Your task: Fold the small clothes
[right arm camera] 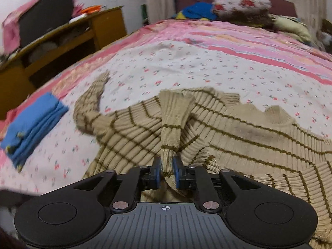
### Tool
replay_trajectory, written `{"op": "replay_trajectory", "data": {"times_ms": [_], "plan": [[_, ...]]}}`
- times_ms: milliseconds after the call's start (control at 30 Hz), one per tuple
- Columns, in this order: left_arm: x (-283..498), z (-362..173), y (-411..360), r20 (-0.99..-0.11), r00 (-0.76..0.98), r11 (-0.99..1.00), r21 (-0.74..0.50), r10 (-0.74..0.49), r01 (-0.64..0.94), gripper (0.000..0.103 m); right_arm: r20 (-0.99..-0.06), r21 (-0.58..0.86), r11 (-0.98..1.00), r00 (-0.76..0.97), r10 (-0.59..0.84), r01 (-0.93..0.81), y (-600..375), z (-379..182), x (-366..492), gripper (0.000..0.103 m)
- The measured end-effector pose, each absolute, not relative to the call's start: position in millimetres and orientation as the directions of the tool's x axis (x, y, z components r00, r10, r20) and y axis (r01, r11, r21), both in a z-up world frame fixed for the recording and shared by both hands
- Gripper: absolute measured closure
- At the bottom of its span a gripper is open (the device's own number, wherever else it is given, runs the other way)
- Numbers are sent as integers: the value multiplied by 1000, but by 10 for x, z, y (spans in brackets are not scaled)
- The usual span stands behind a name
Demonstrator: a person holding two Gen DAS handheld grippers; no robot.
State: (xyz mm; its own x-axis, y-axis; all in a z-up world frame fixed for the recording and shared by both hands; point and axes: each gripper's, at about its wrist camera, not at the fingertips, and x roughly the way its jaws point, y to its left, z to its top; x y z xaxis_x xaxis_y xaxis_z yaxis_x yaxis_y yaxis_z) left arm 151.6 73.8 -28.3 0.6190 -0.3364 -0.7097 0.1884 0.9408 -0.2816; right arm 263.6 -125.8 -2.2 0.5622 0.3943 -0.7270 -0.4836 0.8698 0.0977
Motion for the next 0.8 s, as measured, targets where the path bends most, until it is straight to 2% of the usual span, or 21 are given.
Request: {"op": "replay_trajectory", "data": {"times_ms": [233, 533, 600, 800], "plan": [[1521, -295, 784, -706, 628, 943, -285, -326, 170, 74, -710, 19, 842, 585, 391, -540, -1292, -21, 2448, 73], [1512, -306, 830, -708, 630, 945, -291, -319, 150, 74, -710, -40, 839, 607, 358, -542, -963, -121, 2727, 72], [1505, -301, 853, -706, 633, 945, -294, -317, 146, 74, -713, -29, 848, 605, 354, -530, -923, -144, 2791, 89], [1503, -295, 932, -701, 641, 944, -305, -311, 124, 74, -716, -14, 782, 552, 427, -623, -865, -148, 2641, 89]]}}
